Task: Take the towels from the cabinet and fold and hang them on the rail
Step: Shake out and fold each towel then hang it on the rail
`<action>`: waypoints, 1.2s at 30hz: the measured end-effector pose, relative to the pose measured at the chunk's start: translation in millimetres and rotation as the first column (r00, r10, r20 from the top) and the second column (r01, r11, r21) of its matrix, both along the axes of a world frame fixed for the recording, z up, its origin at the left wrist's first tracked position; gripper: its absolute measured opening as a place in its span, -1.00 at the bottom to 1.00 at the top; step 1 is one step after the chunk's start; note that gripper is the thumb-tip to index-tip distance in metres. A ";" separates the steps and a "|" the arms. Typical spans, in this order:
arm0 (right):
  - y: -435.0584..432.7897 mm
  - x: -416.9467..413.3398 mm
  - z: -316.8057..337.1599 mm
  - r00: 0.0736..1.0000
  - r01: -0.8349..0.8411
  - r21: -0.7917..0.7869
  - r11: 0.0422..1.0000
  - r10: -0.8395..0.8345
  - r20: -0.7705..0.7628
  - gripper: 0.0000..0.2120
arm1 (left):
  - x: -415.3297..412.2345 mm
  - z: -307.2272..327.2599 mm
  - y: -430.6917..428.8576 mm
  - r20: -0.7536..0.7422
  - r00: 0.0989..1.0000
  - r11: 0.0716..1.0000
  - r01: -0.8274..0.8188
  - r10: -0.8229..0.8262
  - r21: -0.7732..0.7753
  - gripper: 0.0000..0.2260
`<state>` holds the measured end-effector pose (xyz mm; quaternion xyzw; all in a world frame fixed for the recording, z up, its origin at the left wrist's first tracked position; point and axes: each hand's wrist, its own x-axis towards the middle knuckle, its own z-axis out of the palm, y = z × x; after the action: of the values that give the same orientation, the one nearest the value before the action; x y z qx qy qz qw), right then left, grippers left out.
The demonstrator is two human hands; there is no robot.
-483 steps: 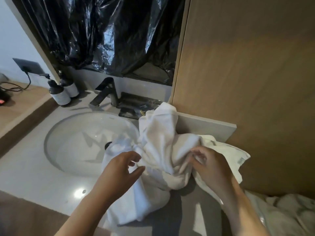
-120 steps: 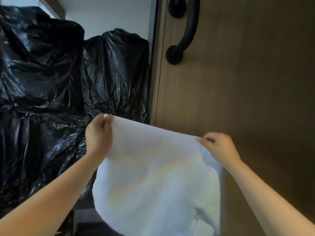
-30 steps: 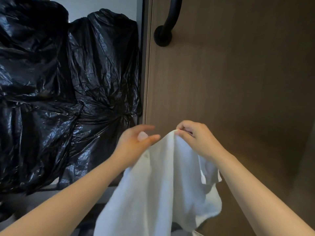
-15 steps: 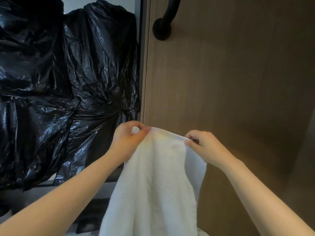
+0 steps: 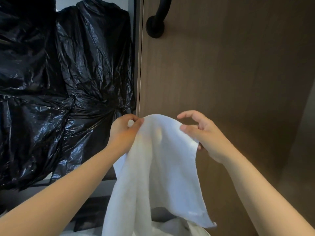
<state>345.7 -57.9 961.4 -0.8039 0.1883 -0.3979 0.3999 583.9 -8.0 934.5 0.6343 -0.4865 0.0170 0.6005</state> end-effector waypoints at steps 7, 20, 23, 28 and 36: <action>4.0 17.5 -26.7 0.981 0.190 0.016 0.982 -0.189 -0.031 -0.77 | -10.4 -29.7 2.0 -0.039 0.996 0.978 0.092 -0.086 0.188 -0.83; 40.3 22.5 -162.2 0.984 0.158 0.568 0.808 -0.180 -0.017 -0.87 | -28.1 -151.2 81.8 -0.608 0.794 0.949 0.196 -0.005 0.248 -0.89; 60.4 22.3 -179.7 0.996 0.065 0.585 0.808 -0.090 0.014 -0.81 | -37.1 -163.4 101.4 -0.665 0.746 0.971 0.142 0.022 0.191 -0.92; 78.6 32.2 -179.0 0.986 0.149 0.343 0.927 -0.111 -0.128 -0.84 | -40.8 -161.0 116.4 -0.535 0.843 0.981 0.053 0.055 0.185 -0.92; 91.8 27.7 -147.6 0.976 0.166 0.017 0.986 -0.162 -0.146 -0.85 | -44.0 -155.6 125.6 -0.523 0.851 0.981 0.136 -0.045 0.137 -0.90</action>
<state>373.4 33.9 813.7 -0.8064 0.2883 -0.3675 0.3625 539.9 117.6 778.9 0.6405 -0.3363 -0.2235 0.6532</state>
